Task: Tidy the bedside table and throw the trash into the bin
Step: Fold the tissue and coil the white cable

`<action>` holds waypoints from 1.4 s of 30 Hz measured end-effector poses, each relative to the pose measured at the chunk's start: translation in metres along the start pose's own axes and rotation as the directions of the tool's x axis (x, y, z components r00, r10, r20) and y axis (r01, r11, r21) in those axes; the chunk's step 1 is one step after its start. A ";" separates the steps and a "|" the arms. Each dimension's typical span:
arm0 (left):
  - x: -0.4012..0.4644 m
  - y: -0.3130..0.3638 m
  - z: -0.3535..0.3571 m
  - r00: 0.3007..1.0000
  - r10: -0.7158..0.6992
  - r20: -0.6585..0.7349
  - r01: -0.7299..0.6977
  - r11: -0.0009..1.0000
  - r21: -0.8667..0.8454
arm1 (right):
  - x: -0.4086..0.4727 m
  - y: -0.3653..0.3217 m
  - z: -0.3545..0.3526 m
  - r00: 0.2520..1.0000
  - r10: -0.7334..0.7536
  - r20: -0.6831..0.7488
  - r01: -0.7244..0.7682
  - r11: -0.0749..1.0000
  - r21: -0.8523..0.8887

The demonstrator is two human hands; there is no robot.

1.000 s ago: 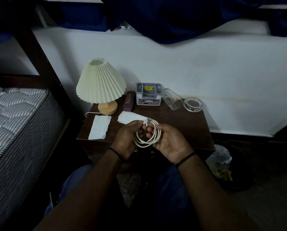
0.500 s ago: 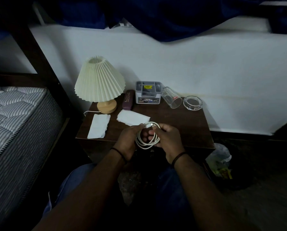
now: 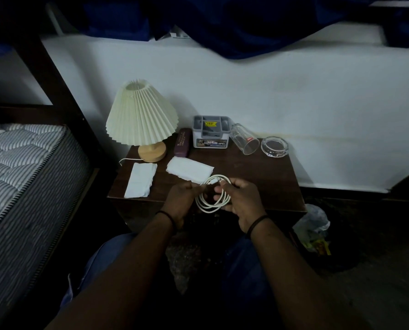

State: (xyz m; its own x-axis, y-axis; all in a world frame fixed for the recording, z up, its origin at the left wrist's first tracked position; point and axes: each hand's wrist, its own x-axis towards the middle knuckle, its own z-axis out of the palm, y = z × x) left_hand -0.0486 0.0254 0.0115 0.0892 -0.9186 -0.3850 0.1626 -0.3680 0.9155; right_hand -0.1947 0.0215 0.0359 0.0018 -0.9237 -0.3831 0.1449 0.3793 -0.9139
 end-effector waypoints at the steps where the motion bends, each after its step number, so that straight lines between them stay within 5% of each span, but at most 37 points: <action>1: 0.000 -0.001 0.000 1.000 0.000 -0.011 0.000 1.000 0.007 | 0.001 0.000 0.000 1.000 0.005 -0.004 -0.005 1.000 0.004; 14: 0.005 0.002 0.000 0.995 -0.098 0.015 0.099 0.982 -0.159 | 0.005 0.003 -0.004 0.999 0.035 -0.009 -0.034 0.992 0.121; 42: 0.063 -0.008 -0.002 0.986 -0.164 0.017 0.164 0.982 -0.089 | 0.052 0.002 -0.014 0.986 0.161 0.032 -0.163 0.983 0.083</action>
State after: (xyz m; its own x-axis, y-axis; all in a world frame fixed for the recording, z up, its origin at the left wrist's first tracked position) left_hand -0.0423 -0.0291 -0.0200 0.0444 -0.8484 -0.5275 0.2619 -0.4996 0.8257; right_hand -0.2079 -0.0248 0.0122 0.0572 -0.8519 -0.5206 0.2244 0.5191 -0.8247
